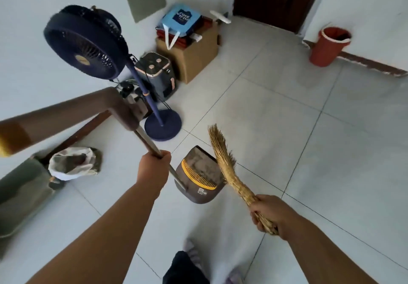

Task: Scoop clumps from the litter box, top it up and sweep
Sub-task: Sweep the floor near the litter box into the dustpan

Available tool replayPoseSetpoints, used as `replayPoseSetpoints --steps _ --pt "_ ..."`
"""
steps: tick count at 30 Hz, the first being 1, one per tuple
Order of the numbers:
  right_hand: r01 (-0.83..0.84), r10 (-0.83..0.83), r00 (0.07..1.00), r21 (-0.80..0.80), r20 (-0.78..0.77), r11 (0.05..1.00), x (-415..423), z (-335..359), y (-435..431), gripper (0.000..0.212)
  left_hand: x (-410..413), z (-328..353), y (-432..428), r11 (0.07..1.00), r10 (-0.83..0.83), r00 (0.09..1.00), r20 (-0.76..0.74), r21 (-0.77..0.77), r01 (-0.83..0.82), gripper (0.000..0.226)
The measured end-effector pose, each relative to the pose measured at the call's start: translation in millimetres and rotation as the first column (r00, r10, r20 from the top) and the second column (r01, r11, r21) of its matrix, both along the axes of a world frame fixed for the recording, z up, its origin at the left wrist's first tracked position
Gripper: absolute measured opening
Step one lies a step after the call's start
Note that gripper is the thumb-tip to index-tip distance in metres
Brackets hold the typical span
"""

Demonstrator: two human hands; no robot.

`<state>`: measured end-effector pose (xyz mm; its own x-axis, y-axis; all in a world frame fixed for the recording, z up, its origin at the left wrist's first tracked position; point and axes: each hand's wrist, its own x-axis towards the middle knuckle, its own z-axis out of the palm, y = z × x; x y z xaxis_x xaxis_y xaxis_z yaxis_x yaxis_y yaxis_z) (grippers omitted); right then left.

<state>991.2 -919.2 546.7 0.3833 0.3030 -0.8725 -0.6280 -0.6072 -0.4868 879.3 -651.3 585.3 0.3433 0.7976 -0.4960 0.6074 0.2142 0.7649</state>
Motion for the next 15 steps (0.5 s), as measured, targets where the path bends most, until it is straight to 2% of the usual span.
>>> replayPoseSetpoints --steps 6,11,15 --pt "0.232 -0.232 0.972 -0.010 -0.037 0.973 83.0 -2.8 -34.9 0.018 139.2 -4.6 -19.2 0.974 -0.224 0.975 -0.006 0.033 0.224 0.012" --pt "0.385 -0.386 0.921 -0.030 -0.053 0.923 161.9 2.0 -57.8 0.020 270.5 1.1 -28.9 0.893 -0.443 0.895 -0.055 0.070 0.446 0.017" --pt "0.485 -0.485 0.873 -0.019 -0.038 0.874 221.4 6.3 -74.8 0.016 370.4 10.8 -47.4 0.820 -0.555 0.830 -0.055 0.133 0.557 0.017"
